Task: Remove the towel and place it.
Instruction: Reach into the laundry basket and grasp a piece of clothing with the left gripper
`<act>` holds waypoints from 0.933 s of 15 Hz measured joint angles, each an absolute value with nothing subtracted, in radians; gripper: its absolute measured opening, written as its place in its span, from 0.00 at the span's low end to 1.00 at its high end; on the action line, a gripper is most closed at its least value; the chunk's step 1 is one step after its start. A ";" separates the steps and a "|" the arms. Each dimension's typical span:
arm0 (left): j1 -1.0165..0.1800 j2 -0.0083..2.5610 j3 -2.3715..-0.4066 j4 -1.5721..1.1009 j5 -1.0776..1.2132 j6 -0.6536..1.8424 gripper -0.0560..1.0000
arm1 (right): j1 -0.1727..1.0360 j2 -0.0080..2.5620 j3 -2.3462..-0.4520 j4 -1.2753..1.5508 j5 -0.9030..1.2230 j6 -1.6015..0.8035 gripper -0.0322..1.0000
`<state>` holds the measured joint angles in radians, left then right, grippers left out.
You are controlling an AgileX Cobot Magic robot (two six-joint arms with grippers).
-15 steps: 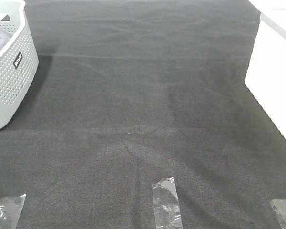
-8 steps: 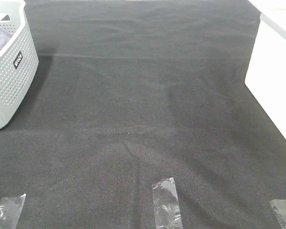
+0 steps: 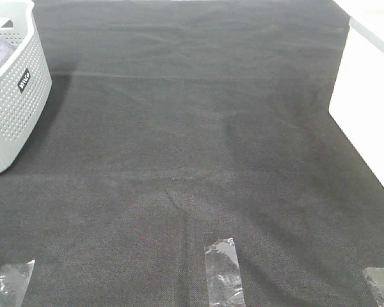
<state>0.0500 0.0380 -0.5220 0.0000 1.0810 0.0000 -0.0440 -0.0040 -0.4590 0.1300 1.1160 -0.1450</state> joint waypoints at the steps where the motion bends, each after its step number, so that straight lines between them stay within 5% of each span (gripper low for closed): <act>1: 0.050 0.038 -0.522 0.000 1.081 0.000 0.99 | -0.044 -0.004 -0.459 0.130 1.116 -0.145 0.76; 14: 0.050 0.038 -0.522 0.000 1.081 0.000 0.99 | -0.044 -0.004 -0.459 0.130 1.116 -0.145 0.76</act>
